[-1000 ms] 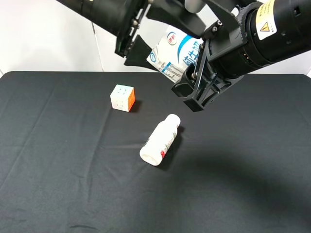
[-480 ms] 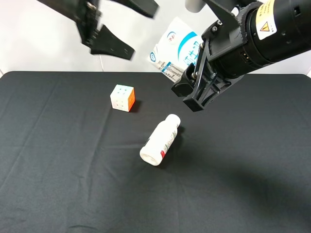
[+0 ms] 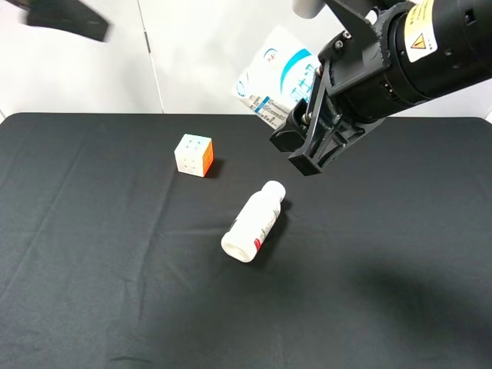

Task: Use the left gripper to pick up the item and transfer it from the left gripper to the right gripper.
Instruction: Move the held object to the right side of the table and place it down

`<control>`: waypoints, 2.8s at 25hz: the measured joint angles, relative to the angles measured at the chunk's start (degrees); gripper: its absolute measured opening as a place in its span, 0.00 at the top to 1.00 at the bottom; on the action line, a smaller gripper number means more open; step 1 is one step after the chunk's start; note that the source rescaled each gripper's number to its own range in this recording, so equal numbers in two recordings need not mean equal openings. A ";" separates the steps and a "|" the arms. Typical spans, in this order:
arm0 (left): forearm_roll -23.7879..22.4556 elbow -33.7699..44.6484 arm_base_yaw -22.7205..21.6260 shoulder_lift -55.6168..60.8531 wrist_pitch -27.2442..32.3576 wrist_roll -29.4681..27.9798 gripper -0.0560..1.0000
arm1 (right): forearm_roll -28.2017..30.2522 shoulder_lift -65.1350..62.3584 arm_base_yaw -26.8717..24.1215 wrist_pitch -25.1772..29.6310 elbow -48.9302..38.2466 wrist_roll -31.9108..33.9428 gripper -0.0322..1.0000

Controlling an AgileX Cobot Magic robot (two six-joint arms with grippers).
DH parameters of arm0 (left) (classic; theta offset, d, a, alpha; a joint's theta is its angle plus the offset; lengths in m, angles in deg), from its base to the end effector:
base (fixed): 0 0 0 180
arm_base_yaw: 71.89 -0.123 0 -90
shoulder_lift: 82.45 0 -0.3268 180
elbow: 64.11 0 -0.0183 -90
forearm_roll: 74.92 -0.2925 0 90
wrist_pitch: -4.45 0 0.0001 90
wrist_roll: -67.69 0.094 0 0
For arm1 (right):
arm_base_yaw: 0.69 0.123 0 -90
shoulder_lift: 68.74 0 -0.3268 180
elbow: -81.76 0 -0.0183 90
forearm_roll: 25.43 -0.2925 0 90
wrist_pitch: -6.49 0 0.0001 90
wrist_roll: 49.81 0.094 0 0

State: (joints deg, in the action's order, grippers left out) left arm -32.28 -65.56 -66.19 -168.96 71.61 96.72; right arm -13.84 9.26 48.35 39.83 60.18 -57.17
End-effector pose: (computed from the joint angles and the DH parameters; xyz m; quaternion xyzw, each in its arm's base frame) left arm 0.3043 -0.0894 0.4322 0.2159 0.8800 -0.3065 0.2916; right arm 0.1996 0.2140 0.3490 -0.4796 0.7778 0.0623 0.4014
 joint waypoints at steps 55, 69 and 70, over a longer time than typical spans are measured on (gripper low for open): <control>-47.36 49.36 0.00 80.00 -1.14 -30.34 0.00 | -2.11 0.00 0.00 -0.22 0.00 4.61 0.97; -46.47 51.30 0.00 80.00 -5.92 -30.17 0.00 | -5.19 0.00 0.00 0.00 0.00 5.03 0.97; -46.47 51.30 0.00 80.00 -5.92 -30.17 0.00 | -5.19 0.00 0.00 0.31 0.00 5.26 0.97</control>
State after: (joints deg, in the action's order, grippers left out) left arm -78.75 -14.26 -66.19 -88.96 65.68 66.55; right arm -19.03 9.26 48.35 40.14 60.18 -51.91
